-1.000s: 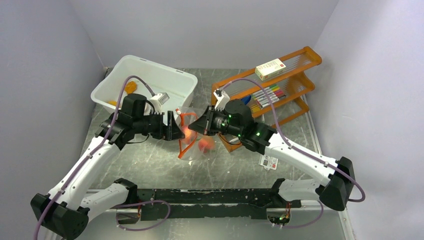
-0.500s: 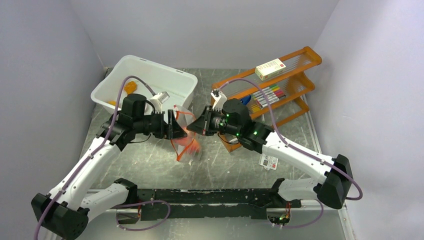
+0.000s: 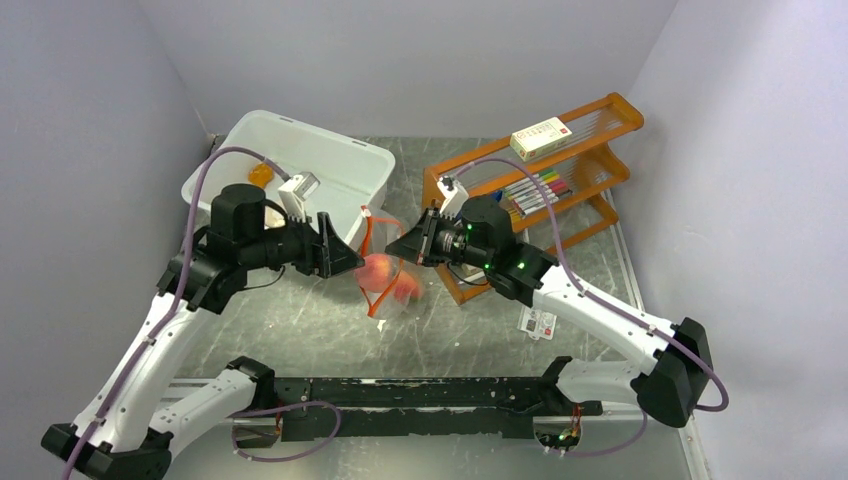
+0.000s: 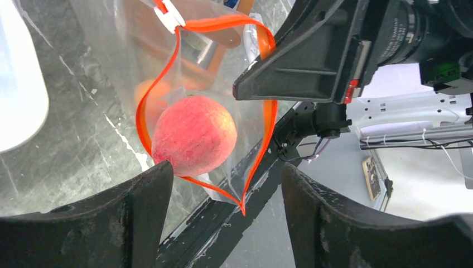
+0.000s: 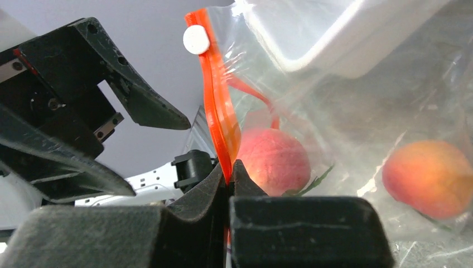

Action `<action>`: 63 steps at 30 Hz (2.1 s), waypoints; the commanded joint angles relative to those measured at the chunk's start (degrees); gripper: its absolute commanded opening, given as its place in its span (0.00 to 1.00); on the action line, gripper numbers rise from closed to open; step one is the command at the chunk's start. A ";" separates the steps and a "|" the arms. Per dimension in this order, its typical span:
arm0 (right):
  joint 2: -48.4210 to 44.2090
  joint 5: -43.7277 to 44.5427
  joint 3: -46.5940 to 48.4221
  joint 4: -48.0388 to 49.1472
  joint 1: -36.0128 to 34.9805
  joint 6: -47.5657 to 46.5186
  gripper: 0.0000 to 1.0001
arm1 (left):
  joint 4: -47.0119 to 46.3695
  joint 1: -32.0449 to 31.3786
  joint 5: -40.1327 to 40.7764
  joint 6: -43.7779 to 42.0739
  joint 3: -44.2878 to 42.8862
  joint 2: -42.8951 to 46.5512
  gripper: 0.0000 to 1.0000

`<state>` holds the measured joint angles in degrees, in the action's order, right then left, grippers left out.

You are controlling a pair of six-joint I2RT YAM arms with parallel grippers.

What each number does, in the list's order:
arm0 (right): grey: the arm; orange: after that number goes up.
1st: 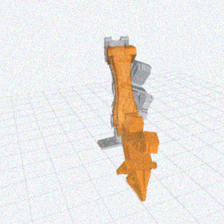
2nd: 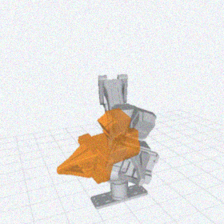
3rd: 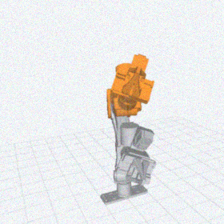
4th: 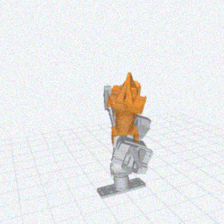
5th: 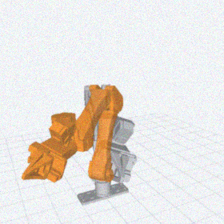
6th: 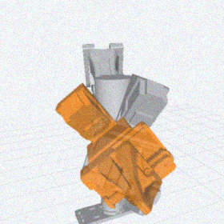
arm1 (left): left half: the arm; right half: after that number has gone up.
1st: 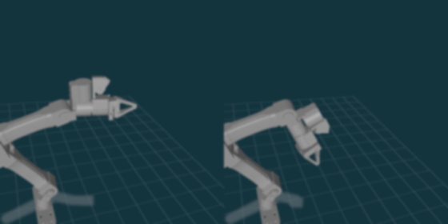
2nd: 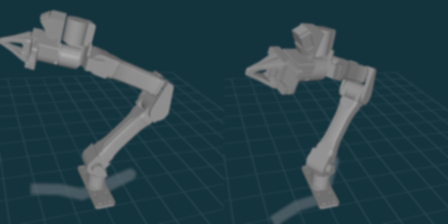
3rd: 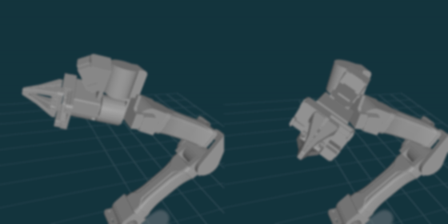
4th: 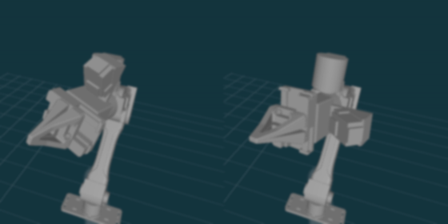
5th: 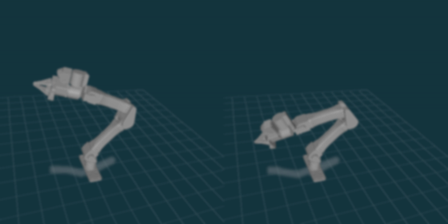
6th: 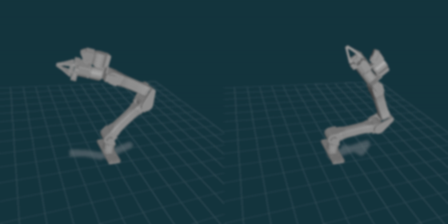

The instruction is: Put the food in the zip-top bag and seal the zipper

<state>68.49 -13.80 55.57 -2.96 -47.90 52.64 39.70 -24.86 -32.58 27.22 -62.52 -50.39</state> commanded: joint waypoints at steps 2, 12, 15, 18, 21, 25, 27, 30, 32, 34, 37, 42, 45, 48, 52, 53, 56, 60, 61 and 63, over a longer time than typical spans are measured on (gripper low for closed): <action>-1.04 -2.08 -0.44 2.73 0.61 0.66 0.00 | 1.73 -0.36 -0.42 -1.14 0.39 -1.58 0.61; -2.69 -5.52 -2.28 5.88 1.50 1.09 0.00 | 4.67 -0.19 7.72 -0.39 2.92 -1.18 0.52; -2.74 -7.83 -2.55 6.36 1.52 0.22 0.00 | 1.51 -0.18 6.83 1.44 2.57 -0.93 0.52; -3.12 -9.94 -2.75 7.32 1.53 -0.45 0.00 | -1.47 -0.10 6.56 2.18 2.89 -0.92 0.52; -2.85 -12.14 -2.22 7.81 1.54 -0.92 0.00 | -4.31 -0.01 7.07 2.39 3.74 -1.18 0.50; -2.76 -13.99 -2.65 9.20 1.58 -0.56 0.00 | -10.97 0.02 0.89 1.51 7.11 -2.28 0.59; -2.75 -14.69 -2.92 9.98 1.58 -0.35 0.00 | -14.38 0.05 -2.24 1.43 9.76 -3.12 0.60; -2.57 -15.88 -3.37 10.97 1.54 0.10 0.00 | -17.48 0.05 -1.92 1.69 12.47 -3.59 0.61; -2.29 -16.57 -3.90 11.74 1.54 0.53 0.00 | -18.74 0.07 -1.27 1.41 13.34 -4.02 0.61; -2.05 -17.15 -4.06 12.01 1.55 0.79 0.00 | -19.59 0.03 -1.41 1.05 13.71 -4.33 0.60; -1.72 -17.88 -4.38 13.43 1.57 1.75 0.00 | -21.01 -0.01 -1.83 0.80 14.63 -4.52 0.54; -0.83 -17.36 -4.38 13.31 1.56 2.70 0.00 | -21.96 0.00 -2.86 1.37 16.46 -3.88 0.17; -0.32 -15.73 -4.77 12.36 1.81 4.84 0.00 | -16.37 0.02 -1.29 2.47 13.81 -3.04 0.07; 0.02 -9.98 -3.26 5.76 2.00 5.47 0.00 | -4.86 -0.01 1.75 1.88 8.77 -2.65 0.07; 1.43 -7.59 -1.51 1.03 1.88 4.24 0.00 | -0.78 0.05 0.52 3.03 5.09 -1.62 0.07; 1.92 -7.25 -0.92 -0.10 1.90 3.74 0.00 | -1.44 0.02 -1.10 3.85 5.05 -1.60 0.07; 2.87 -5.65 1.06 -4.15 1.85 2.23 0.00 | -1.28 0.02 -3.03 5.74 3.90 -2.36 0.07; 1.96 -2.77 3.57 -8.82 1.84 0.13 0.00 | -0.71 -0.01 -2.64 5.17 2.96 -3.36 0.07; 1.49 -2.22 3.95 -9.58 1.91 -0.35 0.00 | -0.99 -0.01 -3.14 5.05 2.93 -3.58 0.07; 0.60 -1.42 5.23 -11.84 1.86 -1.61 0.00 | -1.78 0.00 -4.59 5.31 2.66 -4.00 0.07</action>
<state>70.76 -18.96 57.67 -8.51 -46.39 53.74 37.19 -24.82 -33.95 31.70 -57.71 -53.78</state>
